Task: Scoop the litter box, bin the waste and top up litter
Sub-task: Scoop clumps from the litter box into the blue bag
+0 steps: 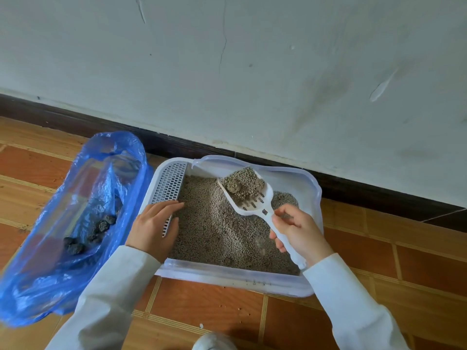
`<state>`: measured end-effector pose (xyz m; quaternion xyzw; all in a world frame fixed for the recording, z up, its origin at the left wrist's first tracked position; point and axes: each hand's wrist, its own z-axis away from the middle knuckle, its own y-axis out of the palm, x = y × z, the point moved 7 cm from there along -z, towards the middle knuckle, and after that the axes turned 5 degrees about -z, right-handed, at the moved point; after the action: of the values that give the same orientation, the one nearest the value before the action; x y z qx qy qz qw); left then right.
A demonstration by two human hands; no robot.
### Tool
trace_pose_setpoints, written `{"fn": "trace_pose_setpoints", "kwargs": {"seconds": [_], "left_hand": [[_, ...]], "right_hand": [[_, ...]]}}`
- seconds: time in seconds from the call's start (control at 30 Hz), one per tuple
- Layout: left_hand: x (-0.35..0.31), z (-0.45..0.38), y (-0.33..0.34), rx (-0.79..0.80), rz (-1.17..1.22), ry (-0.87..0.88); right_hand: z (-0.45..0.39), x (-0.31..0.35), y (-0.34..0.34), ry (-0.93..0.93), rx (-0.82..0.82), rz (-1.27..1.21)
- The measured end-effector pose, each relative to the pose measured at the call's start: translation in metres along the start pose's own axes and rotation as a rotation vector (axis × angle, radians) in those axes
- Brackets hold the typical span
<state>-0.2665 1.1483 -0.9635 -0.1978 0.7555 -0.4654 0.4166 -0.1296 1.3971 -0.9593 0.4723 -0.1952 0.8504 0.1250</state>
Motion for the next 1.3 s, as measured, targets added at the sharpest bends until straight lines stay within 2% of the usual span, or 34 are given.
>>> {"fn": "trace_pose_setpoints", "kwargs": {"seconds": [0.57, 0.97, 1.1, 1.3], "left_hand": [[0.015, 0.009, -0.010, 0.004, -0.014, -0.014], [0.032, 0.016, -0.012, 0.002, -0.015, -0.047], [0.050, 0.026, -0.020, -0.039, -0.064, -0.125], [0.102, 0.058, -0.031, -0.024, -0.179, -0.384]], "right_hand": [[-0.002, 0.030, 0.018, -0.079, 0.036, 0.058], [-0.013, 0.038, 0.035, -0.070, 0.071, 0.137], [-0.020, 0.047, 0.061, -0.112, 0.087, 0.140], [-0.037, 0.068, 0.144, -0.183, 0.246, 0.226]]}}
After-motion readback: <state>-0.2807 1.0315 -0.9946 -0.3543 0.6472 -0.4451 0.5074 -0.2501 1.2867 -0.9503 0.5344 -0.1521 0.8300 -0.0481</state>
